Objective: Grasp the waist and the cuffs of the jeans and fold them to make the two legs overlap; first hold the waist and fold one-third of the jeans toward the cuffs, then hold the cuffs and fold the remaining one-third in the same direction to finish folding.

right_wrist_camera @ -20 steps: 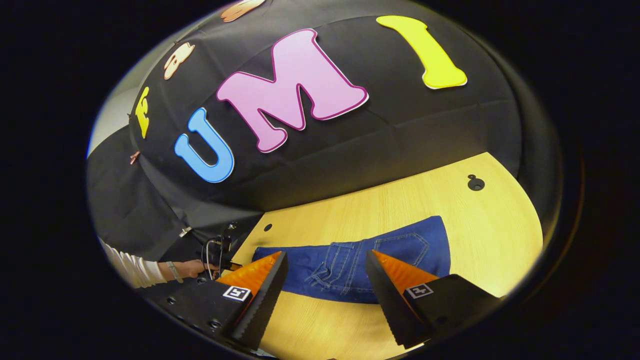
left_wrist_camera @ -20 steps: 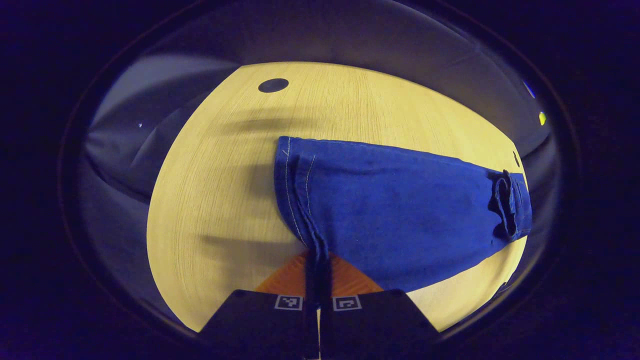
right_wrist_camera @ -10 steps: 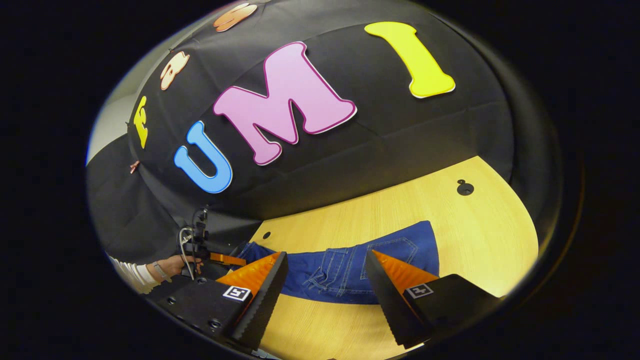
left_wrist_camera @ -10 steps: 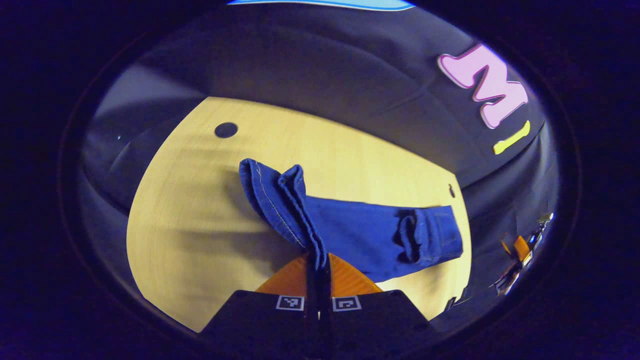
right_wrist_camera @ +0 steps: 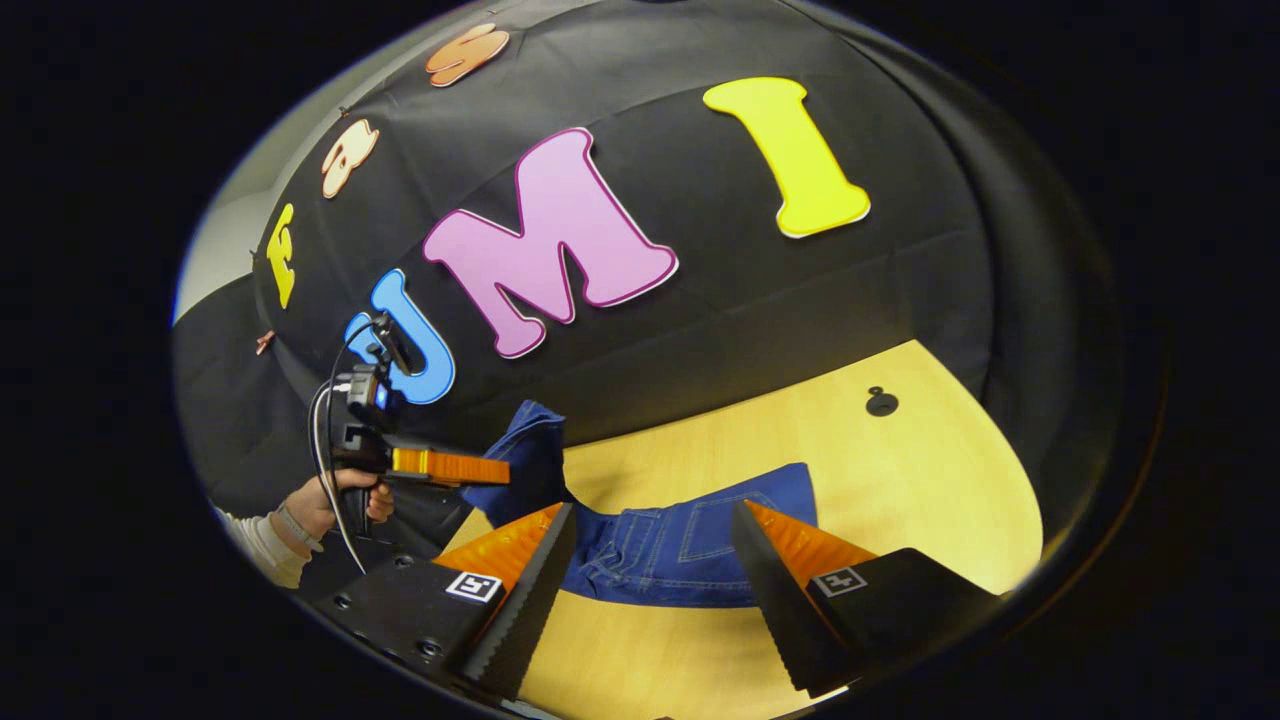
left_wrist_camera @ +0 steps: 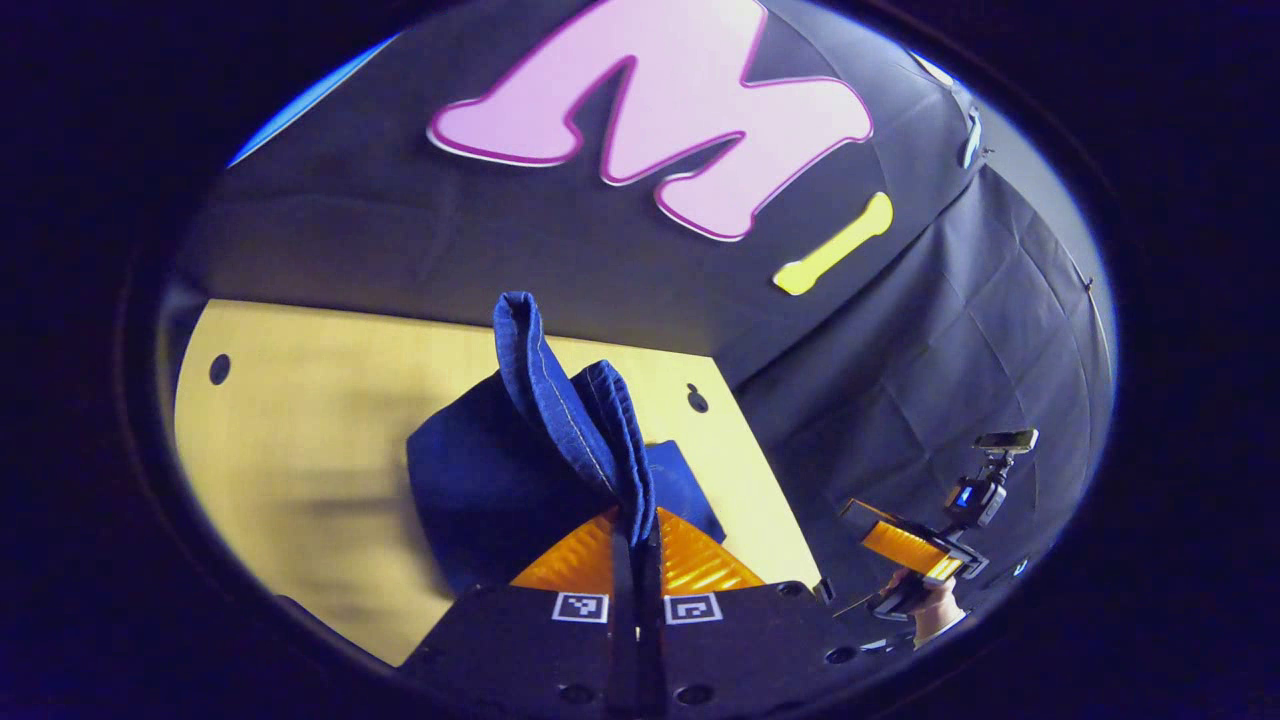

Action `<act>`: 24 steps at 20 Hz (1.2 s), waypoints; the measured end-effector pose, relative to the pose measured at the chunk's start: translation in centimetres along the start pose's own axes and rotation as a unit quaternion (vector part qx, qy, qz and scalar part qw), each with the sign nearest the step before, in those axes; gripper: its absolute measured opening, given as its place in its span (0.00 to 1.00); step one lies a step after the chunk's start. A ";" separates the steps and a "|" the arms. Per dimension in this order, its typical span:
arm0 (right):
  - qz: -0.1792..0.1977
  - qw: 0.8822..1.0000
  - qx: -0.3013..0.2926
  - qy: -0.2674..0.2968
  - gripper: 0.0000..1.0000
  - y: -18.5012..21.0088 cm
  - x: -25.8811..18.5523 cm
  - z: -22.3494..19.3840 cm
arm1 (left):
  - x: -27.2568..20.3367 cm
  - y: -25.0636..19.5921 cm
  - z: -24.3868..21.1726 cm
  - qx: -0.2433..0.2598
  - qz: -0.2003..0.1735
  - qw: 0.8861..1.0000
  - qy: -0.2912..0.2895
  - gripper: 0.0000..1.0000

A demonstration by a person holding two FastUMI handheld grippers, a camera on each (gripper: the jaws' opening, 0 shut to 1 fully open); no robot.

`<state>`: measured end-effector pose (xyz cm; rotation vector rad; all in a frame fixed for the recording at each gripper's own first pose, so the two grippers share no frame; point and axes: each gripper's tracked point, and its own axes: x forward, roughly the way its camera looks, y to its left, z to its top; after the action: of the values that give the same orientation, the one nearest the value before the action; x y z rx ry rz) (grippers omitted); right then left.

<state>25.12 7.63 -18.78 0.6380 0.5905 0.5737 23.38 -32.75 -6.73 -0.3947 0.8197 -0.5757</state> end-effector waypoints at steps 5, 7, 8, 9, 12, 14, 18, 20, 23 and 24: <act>-0.035 0.999 0.001 -0.010 0.96 -4.3 -3.6 0.4 | 11.2 -5.6 -5.1 0.042 -0.016 0.995 0.086 0.06; -0.051 0.999 0.001 -0.005 0.96 -6.4 -4.6 0.1 | 14.7 -5.3 -8.4 0.052 0.010 0.990 0.129 0.06; -0.056 0.998 0.003 -0.004 0.96 -7.3 -5.0 0.0 | 16.2 -4.8 -9.8 0.055 0.024 0.987 0.147 0.06; -0.060 0.998 0.005 0.000 0.96 -8.2 -5.3 -0.2 | 17.4 -4.1 -10.7 0.056 0.038 0.985 0.159 0.06; -0.066 0.998 0.010 0.018 0.96 -10.8 -5.4 -1.1 | 19.6 -3.1 -12.8 0.038 0.063 0.981 0.182 0.07; -0.062 0.998 0.016 0.029 0.96 -11.9 -4.9 -1.0 | 20.3 -3.2 -13.2 0.032 0.063 0.979 0.189 0.13; -0.038 0.998 0.030 0.034 0.96 -12.1 -3.3 -0.4 | 21.3 -5.6 -13.9 0.029 0.040 0.982 0.181 0.75; -0.027 0.998 0.031 0.042 0.96 -12.0 -2.8 -0.4 | 20.6 -6.2 -12.8 0.052 0.035 0.987 0.148 0.96; -0.030 0.999 0.017 0.030 0.96 -11.8 -2.5 0.7 | 17.5 -7.4 -9.0 0.094 0.030 0.993 0.061 0.97; -0.039 0.999 0.006 0.022 0.95 -11.8 -2.6 1.2 | 15.7 -8.1 -7.6 0.112 0.030 0.993 0.024 0.97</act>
<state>27.67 -2.33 -25.25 0.6118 0.6574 0.5136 23.48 -49.55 -16.05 -0.1507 0.8011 -0.6153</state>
